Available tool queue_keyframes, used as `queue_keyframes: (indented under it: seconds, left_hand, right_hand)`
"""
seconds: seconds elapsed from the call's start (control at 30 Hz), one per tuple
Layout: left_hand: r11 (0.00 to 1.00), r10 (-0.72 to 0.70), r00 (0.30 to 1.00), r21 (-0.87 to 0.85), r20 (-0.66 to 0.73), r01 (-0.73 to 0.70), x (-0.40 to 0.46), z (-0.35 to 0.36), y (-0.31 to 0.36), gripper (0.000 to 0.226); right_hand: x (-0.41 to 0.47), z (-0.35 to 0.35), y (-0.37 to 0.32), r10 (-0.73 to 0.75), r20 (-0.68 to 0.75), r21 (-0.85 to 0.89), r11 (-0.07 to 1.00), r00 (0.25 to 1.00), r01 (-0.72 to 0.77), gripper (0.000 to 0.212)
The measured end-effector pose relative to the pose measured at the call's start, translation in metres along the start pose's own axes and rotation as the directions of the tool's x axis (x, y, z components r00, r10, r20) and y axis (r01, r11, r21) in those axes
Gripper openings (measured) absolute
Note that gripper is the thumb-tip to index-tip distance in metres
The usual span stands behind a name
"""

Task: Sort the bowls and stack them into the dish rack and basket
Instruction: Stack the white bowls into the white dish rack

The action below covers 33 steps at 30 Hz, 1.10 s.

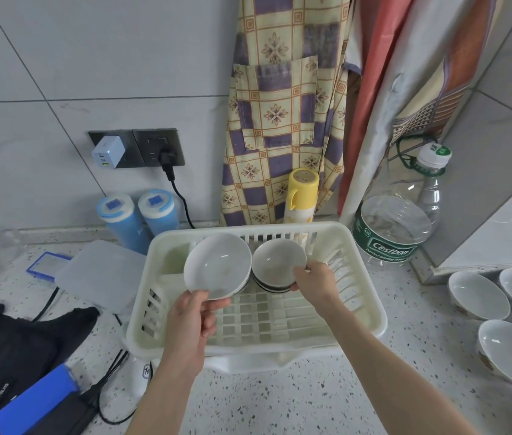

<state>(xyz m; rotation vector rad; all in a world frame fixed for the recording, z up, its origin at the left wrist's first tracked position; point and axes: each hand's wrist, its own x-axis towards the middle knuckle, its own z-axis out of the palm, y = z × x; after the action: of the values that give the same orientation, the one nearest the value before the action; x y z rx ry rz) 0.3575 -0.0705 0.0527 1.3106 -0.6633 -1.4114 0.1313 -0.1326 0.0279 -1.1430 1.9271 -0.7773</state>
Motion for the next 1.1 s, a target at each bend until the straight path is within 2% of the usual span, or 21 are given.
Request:
queue_keyframes:
  seconds: [0.3,0.5,0.67,0.73,0.8,0.9,1.1]
  left_hand:
    - [0.999,-0.013,1.000,0.052,0.010,0.012,0.004,0.014,-0.001,0.022]
    - [0.993,-0.066,0.998,0.097,0.023,0.064,0.013,0.037,-0.005,0.020]
    - [0.978,-0.083,0.996,0.193,0.035,0.074,0.022,0.059,-0.007,0.020]
    - [0.963,-0.064,0.997,0.264,0.030,0.054,0.027,0.069,-0.006,0.019]
    - [0.949,-0.053,0.998,0.313,0.013,0.047,0.033,0.078,-0.006,0.017]
    - [0.932,-0.069,0.997,0.357,0.022,0.057,0.041,0.087,-0.008,0.014]
    - [0.907,-0.094,0.993,0.417,0.073,0.055,0.046,0.092,-0.014,0.012]
  right_hand:
    - [0.001,-0.002,0.004,-0.035,0.000,-0.009,0.999,0.999,0.035,0.024]
    - [0.005,-0.004,0.010,-0.032,0.023,0.001,0.999,0.999,0.032,0.034]
    - [0.009,-0.007,0.013,-0.032,0.040,0.005,0.999,0.999,0.032,0.038]
    - [0.007,-0.011,0.012,-0.071,-0.023,0.100,0.992,0.997,0.073,0.033]
    - [0.003,-0.016,0.008,-0.106,-0.092,0.308,0.943,0.990,0.130,0.021]
    - [-0.003,-0.020,0.002,-0.173,-0.071,0.443,0.877,0.982,0.186,0.027]
    - [0.002,-0.016,0.007,-0.173,-0.094,0.250,0.949,0.980,0.191,0.033]
